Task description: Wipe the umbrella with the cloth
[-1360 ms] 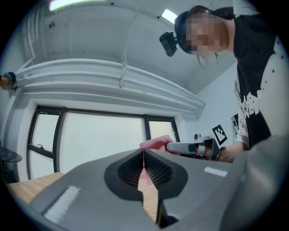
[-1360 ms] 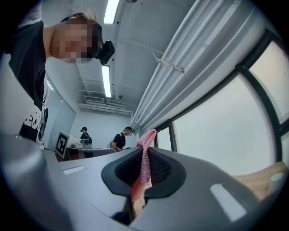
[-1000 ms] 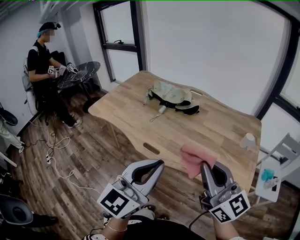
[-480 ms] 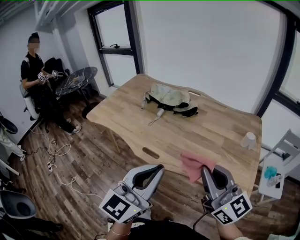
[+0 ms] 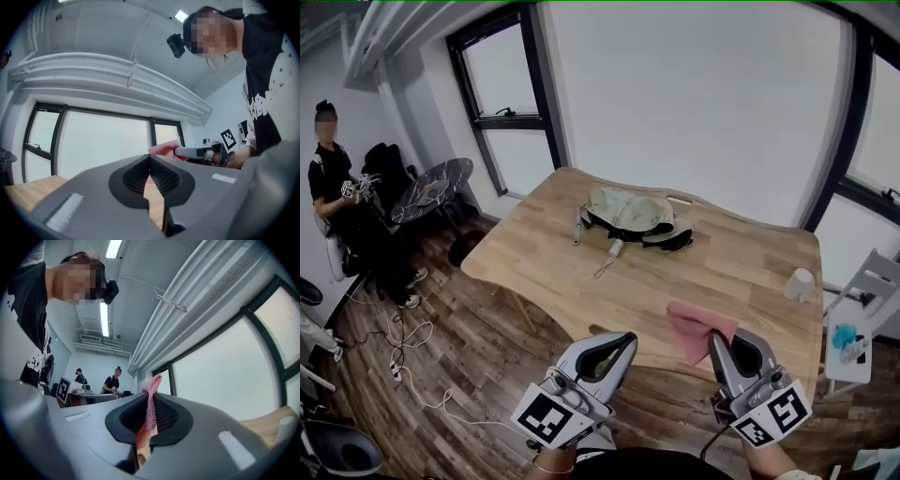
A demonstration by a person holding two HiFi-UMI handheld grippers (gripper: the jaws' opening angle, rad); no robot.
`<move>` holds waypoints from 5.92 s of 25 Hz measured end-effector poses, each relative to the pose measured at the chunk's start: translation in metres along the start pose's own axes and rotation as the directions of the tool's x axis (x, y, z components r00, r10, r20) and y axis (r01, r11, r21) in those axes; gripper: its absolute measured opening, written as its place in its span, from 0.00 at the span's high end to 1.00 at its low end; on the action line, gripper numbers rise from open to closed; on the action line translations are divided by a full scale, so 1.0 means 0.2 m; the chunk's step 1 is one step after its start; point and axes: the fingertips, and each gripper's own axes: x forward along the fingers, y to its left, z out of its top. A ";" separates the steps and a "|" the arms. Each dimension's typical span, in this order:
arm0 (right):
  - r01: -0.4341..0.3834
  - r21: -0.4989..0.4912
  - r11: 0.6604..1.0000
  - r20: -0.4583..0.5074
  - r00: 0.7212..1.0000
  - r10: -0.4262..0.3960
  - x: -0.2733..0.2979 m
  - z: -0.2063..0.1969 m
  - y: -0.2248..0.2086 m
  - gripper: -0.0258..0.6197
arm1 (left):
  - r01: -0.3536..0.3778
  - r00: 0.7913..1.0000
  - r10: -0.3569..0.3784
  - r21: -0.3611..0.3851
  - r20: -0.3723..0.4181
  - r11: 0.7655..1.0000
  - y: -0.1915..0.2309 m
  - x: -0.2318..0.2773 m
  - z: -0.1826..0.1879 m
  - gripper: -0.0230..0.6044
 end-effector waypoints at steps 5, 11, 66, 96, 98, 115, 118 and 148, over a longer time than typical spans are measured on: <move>0.029 -0.006 1.000 -0.022 0.999 -0.029 0.18 -0.04 0.02 0.92 | 0.028 1.000 -0.028 -0.031 -0.004 0.999 0.19 0.00 -0.05 0.99; 0.073 -0.021 0.997 -0.033 0.997 -0.074 0.40 -0.09 0.04 0.92 | 0.039 0.999 -0.039 -0.040 -0.015 0.998 0.43 -0.01 -0.11 0.99; 0.246 -0.045 0.968 0.002 0.969 -0.247 1.21 -0.16 -0.54 0.92 | 0.180 0.982 -0.184 -0.069 -0.052 0.981 1.32 0.56 -0.22 0.99; 0.459 -0.044 0.887 -0.020 0.888 -0.460 1.51 -0.34 -0.81 0.92 | 0.315 0.934 -0.324 -0.080 -0.151 0.946 1.71 0.84 -0.45 0.99; 0.476 -0.054 0.878 -0.026 0.878 -0.478 1.56 -0.36 -0.81 0.92 | 0.324 0.935 -0.332 -0.081 -0.124 0.943 1.76 0.85 -0.48 0.99; 0.538 -0.127 0.833 -0.137 0.823 -0.552 2.03 -0.66 -0.99 0.92 | 0.356 0.926 -0.370 -0.147 -0.080 0.923 2.13 1.03 -0.73 0.99; 0.522 -0.145 0.840 -0.163 0.825 -0.541 2.13 -0.72 -1.05 0.92 | 0.347 0.928 -0.363 -0.162 -0.081 0.924 2.17 1.06 -0.78 0.99; 0.230 -0.382 0.895 -0.479 0.779 -0.405 2.81 -1.45 -1.44 0.92 | 0.233 0.955 -0.270 -0.248 -0.126 0.940 2.48 1.15 -1.03 0.99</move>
